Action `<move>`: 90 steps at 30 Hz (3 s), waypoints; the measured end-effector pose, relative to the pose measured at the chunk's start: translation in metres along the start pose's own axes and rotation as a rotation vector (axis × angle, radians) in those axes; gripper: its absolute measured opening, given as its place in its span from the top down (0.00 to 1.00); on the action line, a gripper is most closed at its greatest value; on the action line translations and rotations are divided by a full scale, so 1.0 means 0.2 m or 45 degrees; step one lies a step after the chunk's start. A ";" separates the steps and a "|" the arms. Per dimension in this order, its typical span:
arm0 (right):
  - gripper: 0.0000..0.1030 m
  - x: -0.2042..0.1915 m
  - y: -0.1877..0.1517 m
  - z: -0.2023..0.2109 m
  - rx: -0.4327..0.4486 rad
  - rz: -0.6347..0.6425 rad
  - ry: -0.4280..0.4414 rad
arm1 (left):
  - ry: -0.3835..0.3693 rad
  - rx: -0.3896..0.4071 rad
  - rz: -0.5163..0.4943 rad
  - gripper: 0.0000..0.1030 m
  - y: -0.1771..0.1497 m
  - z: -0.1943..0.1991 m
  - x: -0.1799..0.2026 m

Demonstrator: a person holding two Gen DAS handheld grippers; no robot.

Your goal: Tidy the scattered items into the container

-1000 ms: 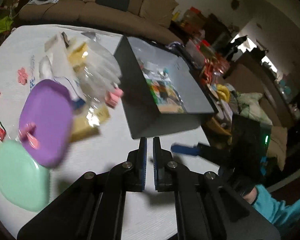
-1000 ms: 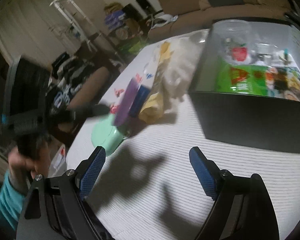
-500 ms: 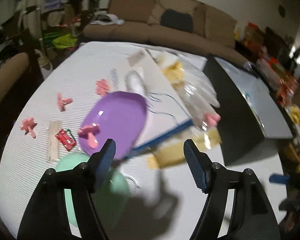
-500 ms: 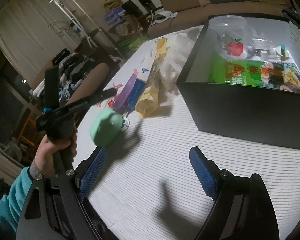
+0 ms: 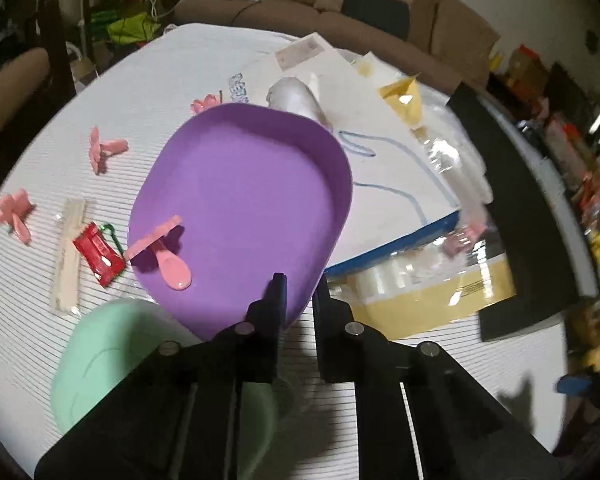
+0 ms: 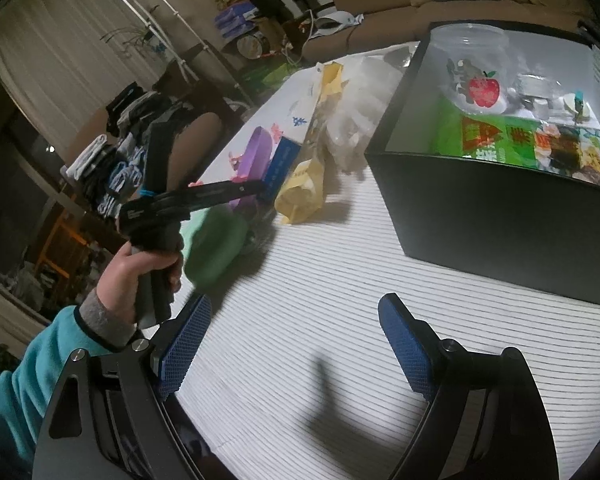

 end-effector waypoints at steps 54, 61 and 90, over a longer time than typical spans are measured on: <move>0.14 0.02 0.04 -0.02 0.042 -0.114 0.036 | -0.018 0.008 -0.279 0.88 -0.11 0.02 0.39; 0.15 -0.13 0.21 0.13 0.172 -0.045 0.099 | -0.067 0.004 -0.229 0.88 -0.09 0.03 0.37; 0.71 0.02 0.80 -0.75 -0.396 -0.275 -0.074 | -0.452 0.030 0.094 0.79 0.06 0.19 0.20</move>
Point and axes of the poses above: each gripper's, at about its wrist camera, not at the fingertips, and z roughly against the way its jaws point, x to its right, y to its top, the point moved 5 cm from there along -z, roughly the way its jaws point, and after that the axes turned 4 degrees about -y, right-handed, at the moved point
